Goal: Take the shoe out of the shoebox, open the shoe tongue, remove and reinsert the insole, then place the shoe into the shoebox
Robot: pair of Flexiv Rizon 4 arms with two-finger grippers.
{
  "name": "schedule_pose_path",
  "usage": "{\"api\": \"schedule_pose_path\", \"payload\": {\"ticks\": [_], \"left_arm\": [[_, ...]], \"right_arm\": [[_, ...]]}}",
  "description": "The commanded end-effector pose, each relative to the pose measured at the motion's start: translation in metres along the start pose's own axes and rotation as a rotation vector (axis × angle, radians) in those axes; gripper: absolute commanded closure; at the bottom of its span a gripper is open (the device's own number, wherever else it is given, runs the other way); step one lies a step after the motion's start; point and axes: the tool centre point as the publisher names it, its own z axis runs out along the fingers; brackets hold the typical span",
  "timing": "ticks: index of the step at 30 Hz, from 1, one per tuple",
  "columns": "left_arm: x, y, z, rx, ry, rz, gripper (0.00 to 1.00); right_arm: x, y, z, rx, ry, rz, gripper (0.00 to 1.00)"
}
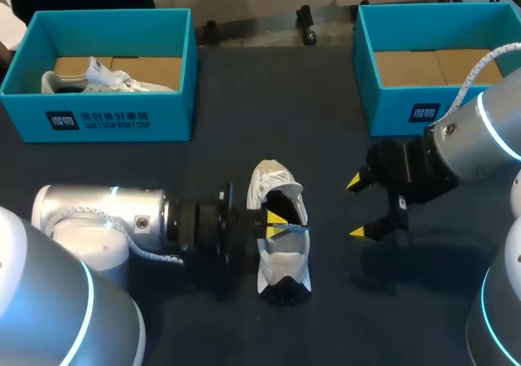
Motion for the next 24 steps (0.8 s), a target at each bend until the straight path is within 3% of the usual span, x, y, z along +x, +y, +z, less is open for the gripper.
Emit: {"api": "schedule_pose_path", "payload": {"ticks": [1,2,3,5,8,13,14,15,20,24], "left_arm": [[0.005,-0.004,-0.005,-0.013,0.016,-0.003,1.0],[0.005,-0.004,-0.005,-0.019,0.017,-0.001,0.97],[0.005,-0.004,-0.006,-0.022,0.015,-0.001,0.72],[0.003,-0.005,-0.007,-0.025,0.016,-0.001,0.33],[0.003,-0.008,-0.009,-0.039,0.04,-0.002,0.27],[0.013,-0.007,-0.008,-0.06,0.09,-0.001,0.4],[0.014,-0.007,-0.008,-0.06,0.09,0.0,0.53],[0.015,-0.006,-0.008,-0.061,0.089,0.0,0.55],[0.016,-0.001,-0.01,-0.078,0.099,-0.001,0.98],[0.016,0.007,-0.011,-0.095,0.115,0.006,1.0]], "right_arm": [[0.002,-0.001,0.0,-0.001,-0.003,-0.001,0.0],[0.002,-0.001,0.0,-0.001,-0.003,-0.001,0.0],[0.002,-0.001,0.0,-0.001,-0.003,-0.001,0.0],[0.002,-0.001,0.0,-0.001,-0.003,-0.001,0.0],[0.002,-0.001,0.0,-0.001,-0.003,-0.001,0.0],[0.002,-0.001,0.0,-0.001,-0.003,-0.001,0.0],[0.002,-0.001,0.0,-0.001,-0.003,-0.001,0.0],[0.002,-0.001,0.0,-0.001,-0.003,-0.001,0.0],[0.002,-0.001,0.0,-0.001,-0.003,-0.001,0.0],[0.002,-0.001,0.0,-0.001,-0.003,-0.001,0.0]]}}
